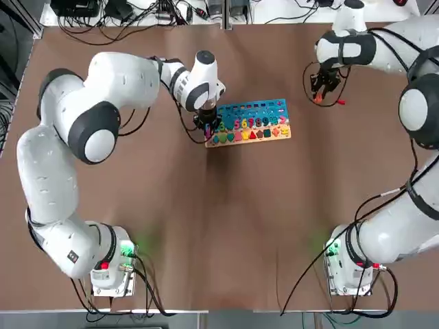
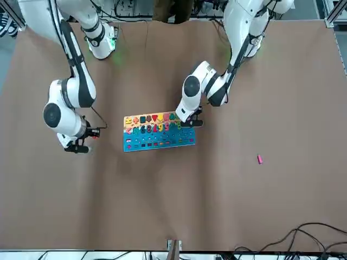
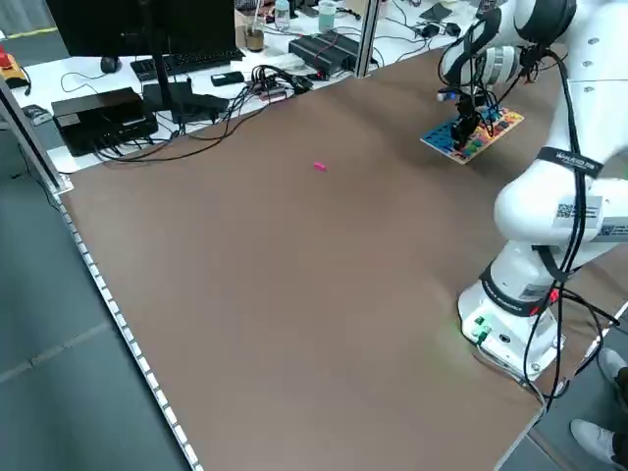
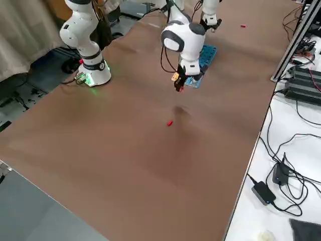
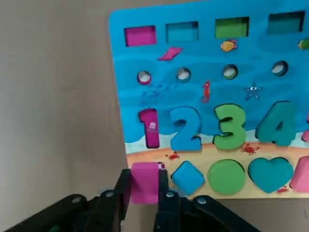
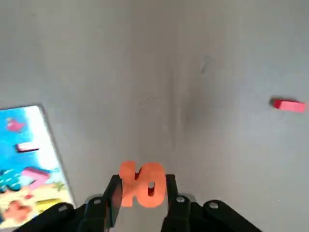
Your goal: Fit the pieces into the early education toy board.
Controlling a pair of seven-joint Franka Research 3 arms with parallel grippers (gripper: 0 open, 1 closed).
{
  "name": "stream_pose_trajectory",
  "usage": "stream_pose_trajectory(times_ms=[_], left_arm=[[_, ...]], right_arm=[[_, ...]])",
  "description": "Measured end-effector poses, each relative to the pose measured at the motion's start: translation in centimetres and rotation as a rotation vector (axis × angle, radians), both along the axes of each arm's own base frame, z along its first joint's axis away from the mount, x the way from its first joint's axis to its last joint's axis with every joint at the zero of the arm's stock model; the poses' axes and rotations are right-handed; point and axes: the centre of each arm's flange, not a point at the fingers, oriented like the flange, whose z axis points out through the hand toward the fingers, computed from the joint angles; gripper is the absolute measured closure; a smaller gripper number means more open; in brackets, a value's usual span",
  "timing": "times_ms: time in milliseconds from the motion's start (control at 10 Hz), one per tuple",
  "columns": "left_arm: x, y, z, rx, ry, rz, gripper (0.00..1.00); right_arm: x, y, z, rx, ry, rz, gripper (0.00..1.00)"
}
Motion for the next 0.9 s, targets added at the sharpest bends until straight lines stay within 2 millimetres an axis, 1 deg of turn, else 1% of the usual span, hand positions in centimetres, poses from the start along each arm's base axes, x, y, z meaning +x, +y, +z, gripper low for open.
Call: stream_pose_trajectory(times_ms=[200,400,500,900], left_arm=[[-0.4,0.3,-0.8,0.000,0.000,0.010,0.74],[-0.5,0.2,-1.3,-0.004,-0.003,0.017,0.74],[-0.5,0.2,-1.4,-0.003,-0.003,0.025,0.74],[-0.6,-0.1,-1.4,-0.015,-0.013,0.028,0.74]], right_arm=[[-0.5,2.6,0.4,0.006,0.003,-0.015,0.59],[-1.3,6.0,0.9,-0.004,0.002,-0.029,0.59],[-1.4,6.7,1.0,-0.005,0.000,-0.031,0.59],[-1.4,6.5,1.0,-0.009,0.006,-0.037,0.59]])
